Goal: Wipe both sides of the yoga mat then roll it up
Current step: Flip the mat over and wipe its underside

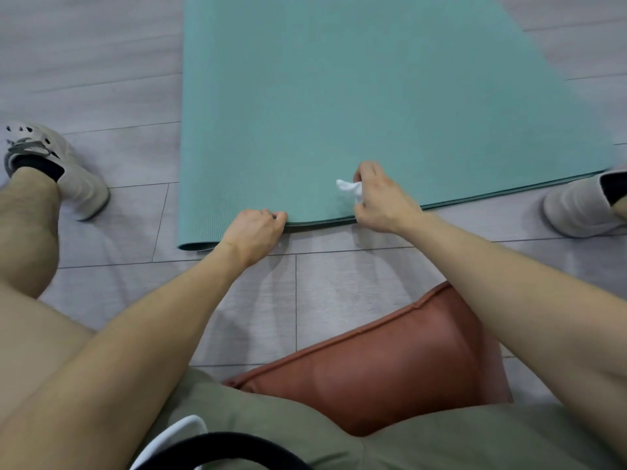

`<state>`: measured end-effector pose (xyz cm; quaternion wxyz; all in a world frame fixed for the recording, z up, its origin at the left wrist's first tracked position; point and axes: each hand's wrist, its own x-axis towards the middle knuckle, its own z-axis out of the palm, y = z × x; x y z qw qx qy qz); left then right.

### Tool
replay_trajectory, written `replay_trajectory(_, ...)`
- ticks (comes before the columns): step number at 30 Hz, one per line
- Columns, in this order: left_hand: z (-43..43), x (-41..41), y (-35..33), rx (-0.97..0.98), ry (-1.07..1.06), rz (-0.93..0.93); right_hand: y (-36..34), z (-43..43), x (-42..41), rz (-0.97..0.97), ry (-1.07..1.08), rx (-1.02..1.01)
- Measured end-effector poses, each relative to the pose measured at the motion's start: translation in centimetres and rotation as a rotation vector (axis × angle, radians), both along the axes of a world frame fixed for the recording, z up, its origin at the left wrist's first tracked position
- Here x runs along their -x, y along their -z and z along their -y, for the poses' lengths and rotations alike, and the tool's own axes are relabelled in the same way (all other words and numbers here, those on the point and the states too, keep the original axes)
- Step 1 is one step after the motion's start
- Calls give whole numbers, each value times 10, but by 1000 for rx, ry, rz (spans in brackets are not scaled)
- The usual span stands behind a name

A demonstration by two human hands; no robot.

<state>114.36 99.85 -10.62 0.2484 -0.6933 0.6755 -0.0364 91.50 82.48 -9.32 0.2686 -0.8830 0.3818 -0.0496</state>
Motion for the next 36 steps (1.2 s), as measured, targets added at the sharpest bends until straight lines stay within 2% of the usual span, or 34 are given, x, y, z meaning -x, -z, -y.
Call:
replay_trajectory(3, -3, 15, -7, -1, 29, -29, -15, 9, -5, 41, 52, -43)
replay_trajectory(7, -11, 55, -15, -74, 220, -143, -36, 12, -3, 105, 86, -121)
replay_trajectory(9, -13, 61, -11, -24, 211, -215, -42, 9, 0, 128, 67, -141)
replay_trajectory(11, -9, 50, -13, 94, -33, -473, -45, 5, -2, 161, 64, -195)
replay_trajectory(14, 6, 24, -35, 311, -488, -1057, -45, 0, -9, 231, 80, -331)
replay_trajectory(16, 14, 12, -51, 440, -652, -1369, -41, -7, -17, 281, 69, -418)
replay_trajectory(17, 16, 10, -56, 452, -684, -1468, -37, -12, -19, 305, 71, -460)
replay_trajectory(19, 19, 8, -58, 413, -715, -1522, -30, -18, -26, 332, 87, -518)
replay_trajectory(21, 18, 9, -52, 354, -748, -1499, -25, -23, -32, 325, 84, -542)
replay_trajectory(25, 16, 12, -35, 441, -826, -1524, -20, -25, -40, 305, 140, -535)
replay_trajectory(29, 15, 10, -28, 496, -861, -1495, -7, -29, -40, 197, 163, -435)
replay_trajectory(31, 16, 8, -26, 538, -915, -1502, -4, -30, -39, 220, 216, -410)
replay_trajectory(33, 17, 6, -29, 552, -1019, -1592, -4, -29, -38, 287, 274, -424)
replay_trajectory(36, 15, 8, -43, 343, -1146, -1779, -8, -27, -39, 361, 315, -450)
